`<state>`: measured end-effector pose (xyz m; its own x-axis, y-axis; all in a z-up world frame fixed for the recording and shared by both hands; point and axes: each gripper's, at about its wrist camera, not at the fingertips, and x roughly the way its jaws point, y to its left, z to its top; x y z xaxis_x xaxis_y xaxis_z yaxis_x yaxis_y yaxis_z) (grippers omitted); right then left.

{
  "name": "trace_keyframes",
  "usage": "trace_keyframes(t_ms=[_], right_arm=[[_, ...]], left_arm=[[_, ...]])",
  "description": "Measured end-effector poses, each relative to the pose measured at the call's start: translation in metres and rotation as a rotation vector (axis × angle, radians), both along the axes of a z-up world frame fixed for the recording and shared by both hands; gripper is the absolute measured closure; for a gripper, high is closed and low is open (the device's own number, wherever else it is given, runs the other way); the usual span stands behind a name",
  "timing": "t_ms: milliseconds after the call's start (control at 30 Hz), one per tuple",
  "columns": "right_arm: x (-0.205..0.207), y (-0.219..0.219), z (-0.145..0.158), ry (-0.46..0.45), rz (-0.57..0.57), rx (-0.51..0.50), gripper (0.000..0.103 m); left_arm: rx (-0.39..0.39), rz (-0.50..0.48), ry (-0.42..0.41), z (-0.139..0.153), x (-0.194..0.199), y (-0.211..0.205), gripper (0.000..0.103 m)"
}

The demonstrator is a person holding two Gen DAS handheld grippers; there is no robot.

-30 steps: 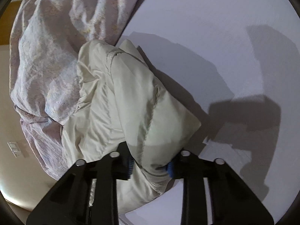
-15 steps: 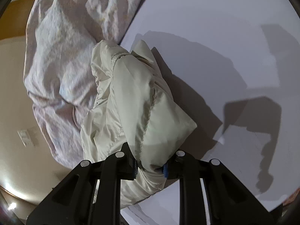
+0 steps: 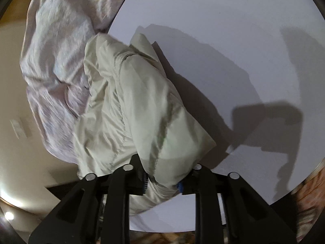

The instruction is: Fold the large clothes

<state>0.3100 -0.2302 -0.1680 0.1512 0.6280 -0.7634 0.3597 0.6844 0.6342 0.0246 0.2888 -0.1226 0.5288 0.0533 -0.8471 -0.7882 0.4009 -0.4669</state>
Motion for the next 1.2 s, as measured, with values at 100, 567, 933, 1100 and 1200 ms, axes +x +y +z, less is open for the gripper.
trace_keyframes(t_ms=[100,567,933,1100,1200], right_arm=[[0.003,0.000,0.012,-0.012,0.068,-0.108,0.062],[-0.007,0.114,0.099,-0.472,0.397,-0.451,0.053],[-0.037,0.226,0.051,-0.458,0.704,-0.370,0.075],[-0.030,0.236,0.019,-0.404,0.747,-0.427,0.075],[-0.033,0.247,0.009,-0.438,0.795,-0.483,0.075]], left_arm=[[0.009,0.001,0.024,-0.004,-0.001,0.001,0.060],[0.011,-0.032,0.058,-0.019,-0.005,0.005,0.030],[-0.031,-0.018,0.016,-0.028,0.003,0.005,0.024],[-0.047,-0.020,0.007,-0.030,0.004,0.007,0.019],[-0.048,-0.026,0.000,-0.030,0.006,0.007,0.018]])
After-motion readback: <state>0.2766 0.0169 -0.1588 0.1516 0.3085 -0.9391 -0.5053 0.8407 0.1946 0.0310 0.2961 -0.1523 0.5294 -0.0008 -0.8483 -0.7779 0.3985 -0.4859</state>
